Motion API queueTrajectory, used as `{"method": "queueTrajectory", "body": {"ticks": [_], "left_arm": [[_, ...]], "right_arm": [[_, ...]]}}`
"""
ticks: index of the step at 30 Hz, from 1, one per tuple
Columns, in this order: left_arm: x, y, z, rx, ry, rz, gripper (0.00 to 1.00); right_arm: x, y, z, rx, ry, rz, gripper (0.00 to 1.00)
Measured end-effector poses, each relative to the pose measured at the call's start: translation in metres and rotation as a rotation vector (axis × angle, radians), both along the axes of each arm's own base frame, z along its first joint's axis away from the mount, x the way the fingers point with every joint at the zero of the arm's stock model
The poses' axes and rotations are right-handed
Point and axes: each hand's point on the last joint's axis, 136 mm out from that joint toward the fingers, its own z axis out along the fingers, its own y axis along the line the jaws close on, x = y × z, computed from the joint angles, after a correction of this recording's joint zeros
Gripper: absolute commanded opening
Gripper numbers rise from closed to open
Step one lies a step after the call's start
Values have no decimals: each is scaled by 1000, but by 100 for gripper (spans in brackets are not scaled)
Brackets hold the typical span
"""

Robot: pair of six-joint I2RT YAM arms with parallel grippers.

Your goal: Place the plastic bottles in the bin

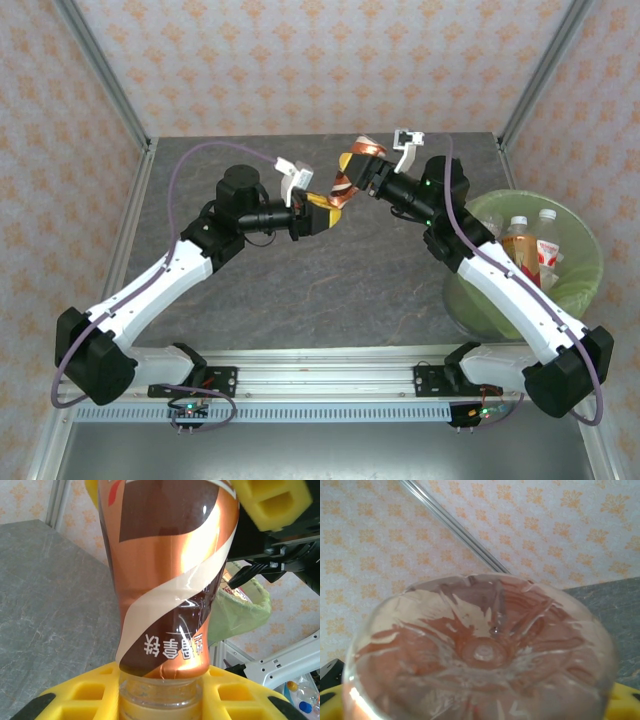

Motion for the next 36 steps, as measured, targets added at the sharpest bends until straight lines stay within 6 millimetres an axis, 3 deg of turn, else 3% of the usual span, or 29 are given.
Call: {"method": "queueTrajectory", "body": {"ticks": [7, 8, 14, 20, 23, 30, 36], "left_arm": [[2, -3, -1, 1, 5, -11, 0], [2, -3, -1, 1, 2, -12, 4], [4, -3, -4, 13, -1, -9, 57], [7, -4, -13, 28, 34, -7, 88], [6, -4, -13, 28, 34, -10, 98], [17, 0, -16, 46, 23, 54, 100], [45, 19, -27, 103, 30, 252, 100]], "right_arm": [[2, -2, 0, 2, 4, -12, 37], [2, -2, 0, 2, 4, -12, 36], [4, -5, -1, -16, -7, -38, 33], [-1, -21, -1, -78, -33, -109, 33], [-1, -33, -7, -136, -33, -167, 33], [4, -68, -26, -350, 5, -327, 33], [-12, -111, -12, -511, -5, -466, 33]]}}
